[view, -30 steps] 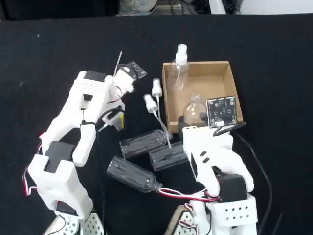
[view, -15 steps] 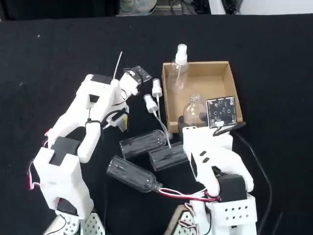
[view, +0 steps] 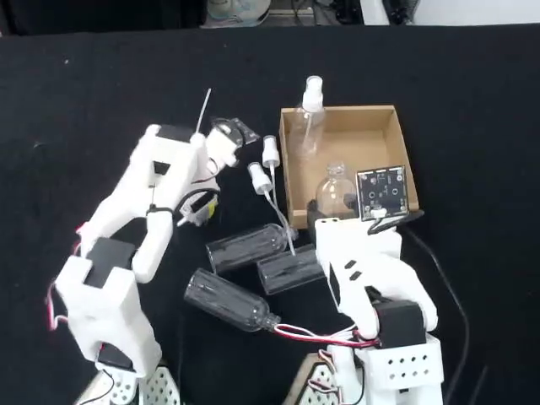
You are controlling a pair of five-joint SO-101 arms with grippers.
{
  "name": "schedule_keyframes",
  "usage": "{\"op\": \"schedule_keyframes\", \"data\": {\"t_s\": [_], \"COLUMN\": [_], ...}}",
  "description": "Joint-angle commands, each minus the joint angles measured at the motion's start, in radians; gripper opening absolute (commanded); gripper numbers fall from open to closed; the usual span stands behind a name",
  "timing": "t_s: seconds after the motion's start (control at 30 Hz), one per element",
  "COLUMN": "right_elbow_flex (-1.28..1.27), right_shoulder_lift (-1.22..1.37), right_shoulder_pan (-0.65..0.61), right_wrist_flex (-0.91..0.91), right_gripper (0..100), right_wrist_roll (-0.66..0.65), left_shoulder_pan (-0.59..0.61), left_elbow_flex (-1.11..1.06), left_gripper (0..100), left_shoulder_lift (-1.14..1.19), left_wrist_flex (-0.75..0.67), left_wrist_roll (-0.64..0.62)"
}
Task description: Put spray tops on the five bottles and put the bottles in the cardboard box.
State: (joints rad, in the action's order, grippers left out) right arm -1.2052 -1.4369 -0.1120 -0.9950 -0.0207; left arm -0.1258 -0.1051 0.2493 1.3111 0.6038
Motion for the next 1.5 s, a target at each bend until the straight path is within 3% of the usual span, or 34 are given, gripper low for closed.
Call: {"op": "schedule_keyframes", "data": {"t_s": [0.0,0.2,0.47,0.63,0.8,1.03,1.17,1.47], "right_elbow_flex": [0.013,0.039,-0.022,-0.125,-0.147,-0.156,-0.156,-0.156], "right_shoulder_lift": [-0.016,-0.133,-0.348,-0.329,-0.348,-0.374,-0.374,-0.374], "right_shoulder_pan": [0.008,-0.046,-0.425,-0.470,-0.470,-0.470,-0.470,-0.465], "right_wrist_flex": [0.025,0.023,0.143,0.307,0.328,0.328,0.328,0.328], "right_gripper": [1.1,1.1,1.1,1.1,1.1,1.1,1.1,1.1], "right_wrist_roll": [0.005,0.038,0.044,0.052,0.052,0.052,0.052,0.049], "left_shoulder_pan": [0.070,0.153,0.143,0.005,-0.130,-0.277,-0.367,-0.375], "left_elbow_flex": [0.076,0.031,0.213,0.395,0.492,0.489,0.478,0.556], "left_gripper": [3,3,3,3,3,3,3,3], "left_shoulder_lift": [-0.250,-0.580,-0.937,-1.034,-1.043,-1.042,-0.999,-0.893], "left_wrist_flex": [0.124,0.129,0.046,-0.023,-0.124,-0.285,-0.293,-0.233], "left_wrist_roll": [-0.043,-0.201,-0.543,-0.690,-0.778,-0.844,-0.835,-0.802]}}
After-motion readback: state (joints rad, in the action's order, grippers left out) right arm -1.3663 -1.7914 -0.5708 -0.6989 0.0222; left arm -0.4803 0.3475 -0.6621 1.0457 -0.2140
